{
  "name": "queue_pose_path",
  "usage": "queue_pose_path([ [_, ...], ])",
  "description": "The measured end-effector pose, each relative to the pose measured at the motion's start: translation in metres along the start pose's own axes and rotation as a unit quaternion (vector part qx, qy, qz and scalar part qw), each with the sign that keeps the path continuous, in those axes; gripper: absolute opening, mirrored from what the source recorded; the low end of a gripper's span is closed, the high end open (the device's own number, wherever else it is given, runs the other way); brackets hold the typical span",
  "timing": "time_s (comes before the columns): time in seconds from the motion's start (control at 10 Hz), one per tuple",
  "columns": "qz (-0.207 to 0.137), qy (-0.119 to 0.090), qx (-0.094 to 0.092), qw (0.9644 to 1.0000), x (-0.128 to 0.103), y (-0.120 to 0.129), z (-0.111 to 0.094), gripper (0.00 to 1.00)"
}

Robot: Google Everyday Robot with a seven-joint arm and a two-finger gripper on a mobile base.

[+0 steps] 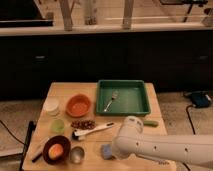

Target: Place sponge in red bowl

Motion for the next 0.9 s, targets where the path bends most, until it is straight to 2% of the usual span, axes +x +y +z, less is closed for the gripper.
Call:
queue_pose_path([
  [0.4, 0.006, 0.007, 0.004, 1.0000, 0.0014, -0.0033, -0.0040, 0.69],
  [0.5, 0.006, 0.006, 0.003, 1.0000, 0.0013, -0.0032, -0.0037, 0.76],
  [0.6, 0.005, 0.006, 0.002, 1.0000, 0.0015, -0.0030, -0.0030, 0.80],
  [0.9, 0.004, 0.005, -0.004, 1.0000, 0.0007, -0.0035, 0.0004, 0.80],
])
